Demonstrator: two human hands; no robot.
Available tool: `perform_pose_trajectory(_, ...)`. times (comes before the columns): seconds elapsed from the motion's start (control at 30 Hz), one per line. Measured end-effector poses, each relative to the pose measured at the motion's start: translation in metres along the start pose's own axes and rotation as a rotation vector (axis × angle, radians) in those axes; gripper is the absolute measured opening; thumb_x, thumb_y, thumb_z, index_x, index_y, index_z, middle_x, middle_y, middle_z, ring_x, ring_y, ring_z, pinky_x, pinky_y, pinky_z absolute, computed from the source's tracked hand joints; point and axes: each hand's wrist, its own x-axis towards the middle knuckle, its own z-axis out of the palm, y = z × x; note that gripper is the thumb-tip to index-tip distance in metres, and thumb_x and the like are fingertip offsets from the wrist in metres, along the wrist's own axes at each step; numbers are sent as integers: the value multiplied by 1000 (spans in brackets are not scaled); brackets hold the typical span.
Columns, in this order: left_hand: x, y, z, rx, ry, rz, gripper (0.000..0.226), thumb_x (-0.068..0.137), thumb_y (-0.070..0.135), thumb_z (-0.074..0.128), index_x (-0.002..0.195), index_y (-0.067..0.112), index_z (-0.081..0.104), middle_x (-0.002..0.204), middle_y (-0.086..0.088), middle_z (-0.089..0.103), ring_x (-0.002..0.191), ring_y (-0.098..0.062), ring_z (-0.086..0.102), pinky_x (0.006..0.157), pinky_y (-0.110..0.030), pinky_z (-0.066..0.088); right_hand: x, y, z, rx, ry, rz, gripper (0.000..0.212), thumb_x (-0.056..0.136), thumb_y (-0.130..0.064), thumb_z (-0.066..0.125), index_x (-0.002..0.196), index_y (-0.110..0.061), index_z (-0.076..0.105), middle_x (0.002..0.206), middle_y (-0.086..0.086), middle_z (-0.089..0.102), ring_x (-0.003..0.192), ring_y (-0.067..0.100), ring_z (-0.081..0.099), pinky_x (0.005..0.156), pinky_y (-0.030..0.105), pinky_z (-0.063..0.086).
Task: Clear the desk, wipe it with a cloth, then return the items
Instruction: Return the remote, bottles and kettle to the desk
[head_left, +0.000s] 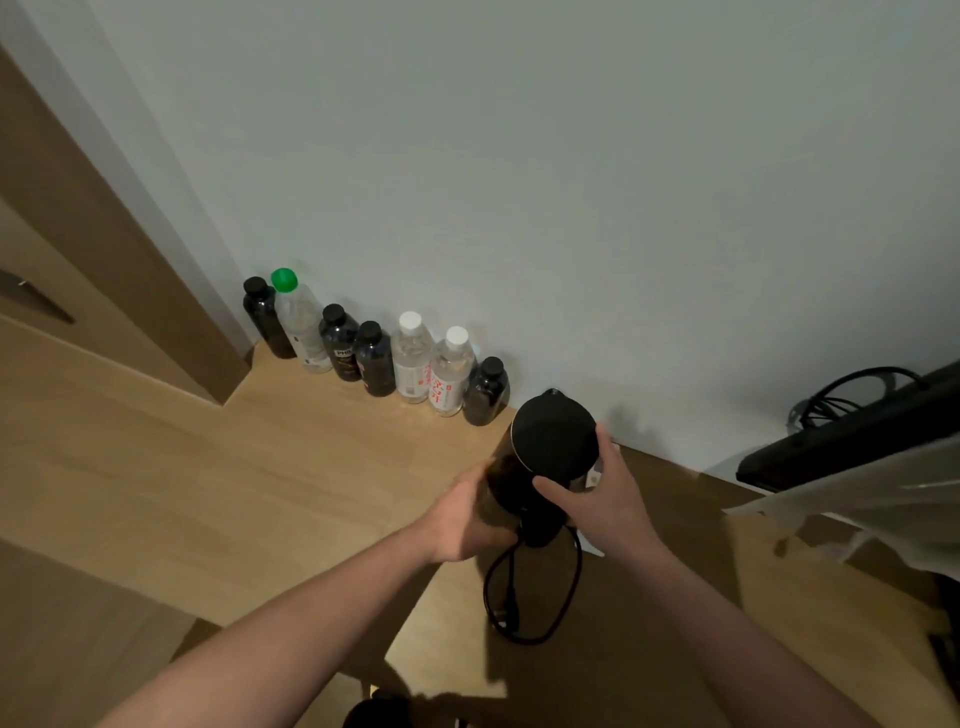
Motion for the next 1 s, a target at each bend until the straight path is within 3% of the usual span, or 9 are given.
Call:
perform_pose_trajectory(0.1, -5, 27, 14, -125, 17, 197, 122, 62, 33, 96, 156, 36, 20, 149, 13, 46, 139, -7, 44, 112, -32, 48, -7, 23, 1, 236, 140, 132, 83, 79, -71, 72, 151, -48, 37, 149, -6, 48, 121, 18, 61, 87, 46, 63)
perform_pose_trajectory(0.17, -5, 39, 25, -247, 61, 299, 117, 68, 17, 95, 157, 30, 21, 148, 13, 48, 139, -5, 46, 111, -26, 46, -10, 49, 1, 155, 226, 228, 69, 95, -51, 67, 155, -35, 38, 157, 5, 41, 127, 27, 59, 94, 44, 59)
perform_pose_trajectory(0.23, -1, 44, 33, -327, 117, 280, 113, 75, 23, 92, 159, 38, 17, 151, 13, 48, 141, -6, 45, 114, -35, 45, -13, 76, 4, -51, 174, 343, 70, 98, -35, 68, 159, -25, 34, 163, 8, 30, 143, 33, 43, 110, 48, 45)
perform_pose_trajectory(0.33, 4, 51, 36, -287, 174, 244, 112, 78, 37, 87, 157, 52, 9, 154, 16, 43, 144, -9, 41, 116, -47, 43, -11, 109, 18, -183, 62, 407, 68, 98, -33, 67, 158, -24, 35, 159, 10, 38, 146, 33, 38, 113, 50, 44)
perform_pose_trajectory(0.5, 5, 49, 39, -362, 96, 192, 114, 79, 30, 86, 147, 71, 4, 147, 35, 37, 138, -18, 51, 112, -44, 47, 2, 126, 35, -175, 51, 499, 61, 102, -34, 60, 157, -25, 37, 157, 11, 40, 145, 34, 37, 112, 49, 42)
perform_pose_trajectory(0.63, 4, 49, 42, -350, 120, 168, 108, 84, 31, 84, 141, 75, 4, 127, 60, 33, 131, -16, 55, 100, -23, 50, 13, 131, 35, -149, 87, 503, 64, 98, -23, 67, 156, -23, 38, 156, 14, 41, 146, 34, 36, 113, 49, 41)
perform_pose_trajectory(0.7, 6, 48, 43, -329, 140, 176, 108, 83, 31, 85, 145, 71, 6, 130, 58, 35, 131, -14, 56, 104, -26, 50, 20, 132, 35, -126, 106, 502, 65, 96, -17, 69, 154, -21, 41, 151, 15, 45, 144, 34, 38, 112, 49, 42)
perform_pose_trajectory(0.83, 8, 49, 42, -325, 157, 161, 111, 81, 32, 86, 150, 67, 7, 134, 53, 36, 131, -20, 57, 106, -45, 54, 25, 132, 34, -72, 164, 538, 62, 96, -15, 68, 152, -21, 45, 152, 19, 39, 137, 39, 47, 109, 51, 45)
perform_pose_trajectory(1.0, 12, 56, 32, -281, 154, 146, 108, 83, 27, 85, 143, 73, 9, 130, 50, 39, 117, -19, 67, 95, -30, 58, 17, 133, 35, -61, 225, 575, 68, 94, -21, 71, 154, -23, 39, 155, 18, 26, 135, 44, 44, 107, 55, 50)
